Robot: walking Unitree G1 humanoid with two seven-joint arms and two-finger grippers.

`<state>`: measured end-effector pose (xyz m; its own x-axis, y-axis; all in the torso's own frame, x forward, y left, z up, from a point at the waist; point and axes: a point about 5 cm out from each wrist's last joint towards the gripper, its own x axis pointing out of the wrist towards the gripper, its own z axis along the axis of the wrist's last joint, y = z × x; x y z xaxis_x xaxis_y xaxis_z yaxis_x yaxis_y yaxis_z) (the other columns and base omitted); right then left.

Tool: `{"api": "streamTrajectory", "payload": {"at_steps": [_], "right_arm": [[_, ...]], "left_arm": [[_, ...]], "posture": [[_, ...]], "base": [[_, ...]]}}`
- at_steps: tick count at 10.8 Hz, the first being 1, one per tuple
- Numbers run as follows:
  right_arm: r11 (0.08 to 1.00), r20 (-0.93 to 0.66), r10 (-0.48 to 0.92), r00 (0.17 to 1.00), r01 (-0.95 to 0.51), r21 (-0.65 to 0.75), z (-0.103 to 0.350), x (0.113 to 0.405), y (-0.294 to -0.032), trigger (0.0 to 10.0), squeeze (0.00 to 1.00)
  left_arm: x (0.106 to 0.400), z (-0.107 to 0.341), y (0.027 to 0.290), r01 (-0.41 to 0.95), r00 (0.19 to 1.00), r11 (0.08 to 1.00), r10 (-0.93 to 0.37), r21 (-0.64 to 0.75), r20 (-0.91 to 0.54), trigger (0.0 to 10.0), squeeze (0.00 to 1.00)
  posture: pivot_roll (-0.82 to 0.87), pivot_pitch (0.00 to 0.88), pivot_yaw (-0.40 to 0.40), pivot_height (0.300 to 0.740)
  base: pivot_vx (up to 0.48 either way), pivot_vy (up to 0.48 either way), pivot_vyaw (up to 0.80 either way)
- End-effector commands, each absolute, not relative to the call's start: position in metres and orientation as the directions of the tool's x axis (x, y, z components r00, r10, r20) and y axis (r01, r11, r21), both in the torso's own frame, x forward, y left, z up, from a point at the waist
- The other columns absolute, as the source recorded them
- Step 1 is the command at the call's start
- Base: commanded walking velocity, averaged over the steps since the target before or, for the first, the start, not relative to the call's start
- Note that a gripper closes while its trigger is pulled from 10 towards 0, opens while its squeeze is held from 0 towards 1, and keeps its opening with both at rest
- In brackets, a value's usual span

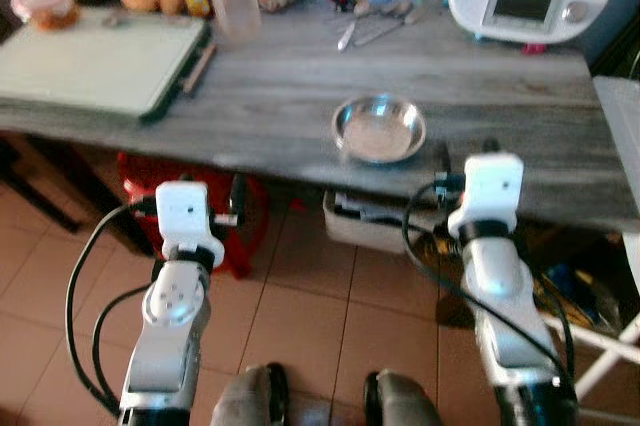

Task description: Setting the table

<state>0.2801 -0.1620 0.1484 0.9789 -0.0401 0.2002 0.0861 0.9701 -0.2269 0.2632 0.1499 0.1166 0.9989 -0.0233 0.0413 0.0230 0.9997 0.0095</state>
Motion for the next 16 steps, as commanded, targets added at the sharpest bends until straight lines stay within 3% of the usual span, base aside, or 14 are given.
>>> {"api": "streamTrajectory", "payload": {"at_steps": [1, 3, 4, 10, 16], "right_arm": [[0.972, 0.186, -0.026, 0.982, 0.069, -0.226, 0.146, 0.280, -0.160, 10.0, 0.00], [0.974, 0.185, -0.021, 0.983, 0.061, -0.218, 0.145, 0.278, -0.162, 10.0, 0.00], [0.958, 0.215, 0.026, 0.976, 0.037, -0.283, 0.149, 0.280, -0.157, 10.0, 0.00], [0.973, 0.233, 0.011, 0.972, 0.043, -0.225, 0.157, 0.288, -0.160, 10.0, 0.00], [0.975, 0.243, 0.024, 0.970, 0.032, -0.222, 0.162, 0.294, -0.155, 10.0, 0.00]], "left_arm": [[0.262, 0.114, 0.153, 0.004, 0.999, 1.000, -0.004, 0.018, 0.035, 10.0, 0.00], [0.262, 0.113, 0.154, 0.000, 0.999, 1.000, -0.001, 0.021, 0.032, 10.0, 0.00], [0.262, 0.113, 0.153, 0.004, 0.999, 1.000, -0.005, 0.020, 0.032, 10.0, 0.00], [0.266, 0.115, 0.148, 0.023, 0.999, 0.999, -0.024, 0.025, 0.048, 10.0, 0.00], [0.266, 0.122, 0.141, 0.115, 0.990, 0.993, -0.114, -0.007, 0.087, 10.0, 0.00]], "posture": [[-0.06, 0.109, 0.049, 0.740], [-0.07, 0.116, 0.048, 0.740], [-0.07, 0.118, 0.048, 0.740], [-0.07, 0.115, 0.036, 0.740], [-0.07, 0.138, 0.044, 0.740]], "base": [[-0.262, 0.000, 0.00], [-0.294, 0.000, 0.00], [-0.289, 0.000, 0.00], [-0.220, 0.000, 0.00], [0.000, 0.000, -0.72]]}}
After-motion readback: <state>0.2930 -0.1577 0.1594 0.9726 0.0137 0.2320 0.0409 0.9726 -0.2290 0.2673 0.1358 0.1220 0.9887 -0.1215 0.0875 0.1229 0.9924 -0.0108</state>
